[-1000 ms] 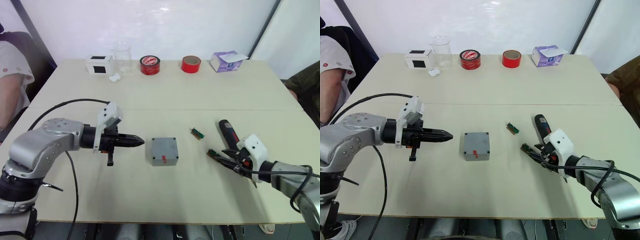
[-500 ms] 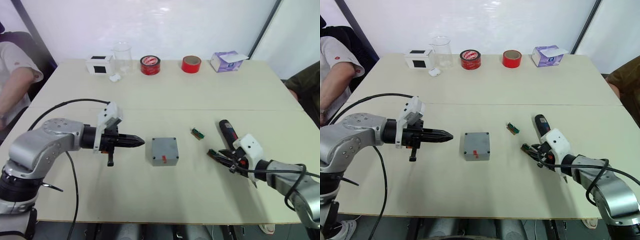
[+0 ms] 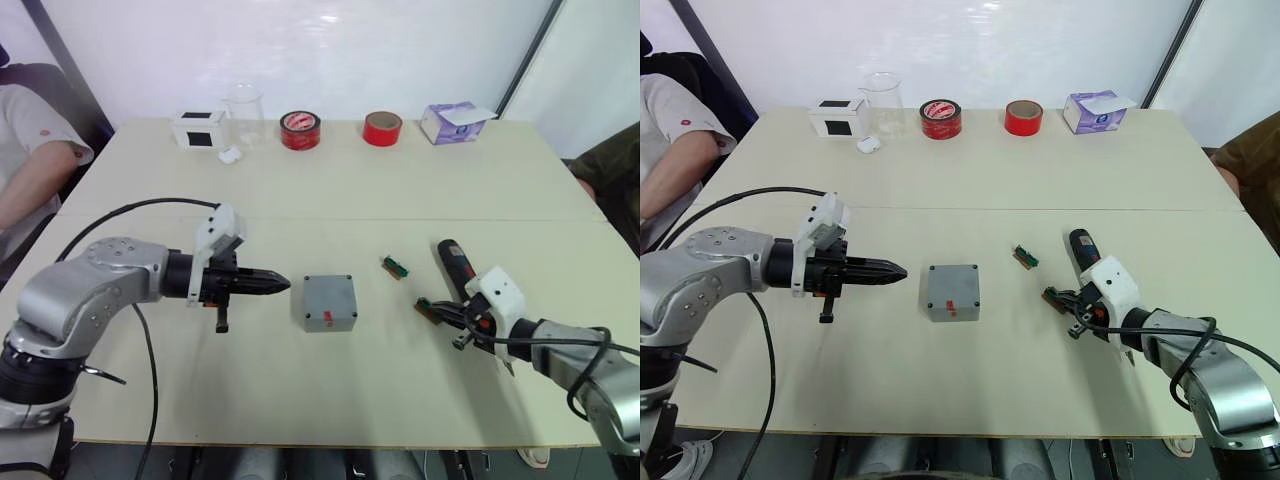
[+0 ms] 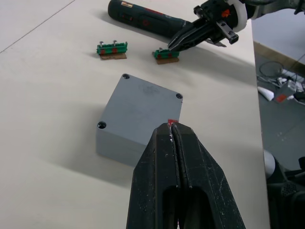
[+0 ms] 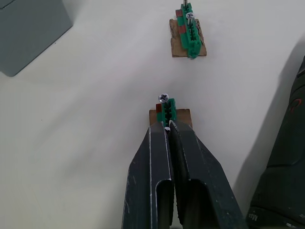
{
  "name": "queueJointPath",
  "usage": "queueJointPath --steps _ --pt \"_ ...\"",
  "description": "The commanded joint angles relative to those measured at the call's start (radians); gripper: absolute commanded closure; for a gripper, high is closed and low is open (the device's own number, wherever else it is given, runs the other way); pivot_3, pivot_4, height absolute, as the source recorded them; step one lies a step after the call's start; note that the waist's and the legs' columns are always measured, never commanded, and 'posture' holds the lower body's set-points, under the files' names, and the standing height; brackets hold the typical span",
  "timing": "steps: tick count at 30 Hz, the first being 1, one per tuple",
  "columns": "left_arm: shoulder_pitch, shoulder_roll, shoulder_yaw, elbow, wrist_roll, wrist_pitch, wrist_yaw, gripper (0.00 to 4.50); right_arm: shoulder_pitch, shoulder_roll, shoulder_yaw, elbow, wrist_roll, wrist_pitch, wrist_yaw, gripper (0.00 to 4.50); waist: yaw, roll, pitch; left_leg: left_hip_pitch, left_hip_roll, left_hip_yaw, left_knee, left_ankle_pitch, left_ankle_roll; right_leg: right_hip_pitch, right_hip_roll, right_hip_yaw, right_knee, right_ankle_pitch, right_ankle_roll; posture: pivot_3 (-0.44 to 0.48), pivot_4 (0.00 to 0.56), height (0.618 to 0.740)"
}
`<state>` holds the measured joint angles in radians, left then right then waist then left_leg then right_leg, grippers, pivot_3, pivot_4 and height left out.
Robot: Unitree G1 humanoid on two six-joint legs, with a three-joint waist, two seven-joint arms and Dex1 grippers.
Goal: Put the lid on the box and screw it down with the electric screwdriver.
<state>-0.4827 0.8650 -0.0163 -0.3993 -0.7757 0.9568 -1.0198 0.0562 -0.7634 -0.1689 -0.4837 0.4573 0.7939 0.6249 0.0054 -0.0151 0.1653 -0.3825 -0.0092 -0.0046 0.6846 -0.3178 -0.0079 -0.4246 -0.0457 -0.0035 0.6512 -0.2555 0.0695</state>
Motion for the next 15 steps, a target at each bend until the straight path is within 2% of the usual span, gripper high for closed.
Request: queueJointPath --steps 1,11,15 --pt "-0.006 0.006 0.020 -0.008 -0.006 -0.007 -0.002 4.50 -0.020 0.005 -0.054 -0.055 0.040 0.019 -0.006 4.44 0.000 0.000 0.000 0.000 0.000 0.000 0.000 0.000 0.000 0.000 0.000 0.000 0.000 0.000 0.000 0.000 0.150 0.740" --pt "0.000 0.001 0.028 0.034 -0.003 -0.013 -0.003 4.50 -0.061 0.011 -0.112 -0.126 0.154 0.110 -0.027 4.44 0.000 0.000 0.000 0.000 0.000 0.000 0.000 0.000 0.000 0.000 0.000 0.000 0.000 0.000 0.000 0.000 0.150 0.740" --pt "0.020 0.014 0.048 0.043 0.000 -0.009 0.008 4.50 -0.156 0.031 -0.052 -0.161 0.203 0.144 -0.039 4.44 -0.005 0.000 0.000 0.001 0.000 0.000 0.000 0.000 0.000 0.000 0.000 0.000 0.000 0.000 0.000 0.000 0.150 0.740"
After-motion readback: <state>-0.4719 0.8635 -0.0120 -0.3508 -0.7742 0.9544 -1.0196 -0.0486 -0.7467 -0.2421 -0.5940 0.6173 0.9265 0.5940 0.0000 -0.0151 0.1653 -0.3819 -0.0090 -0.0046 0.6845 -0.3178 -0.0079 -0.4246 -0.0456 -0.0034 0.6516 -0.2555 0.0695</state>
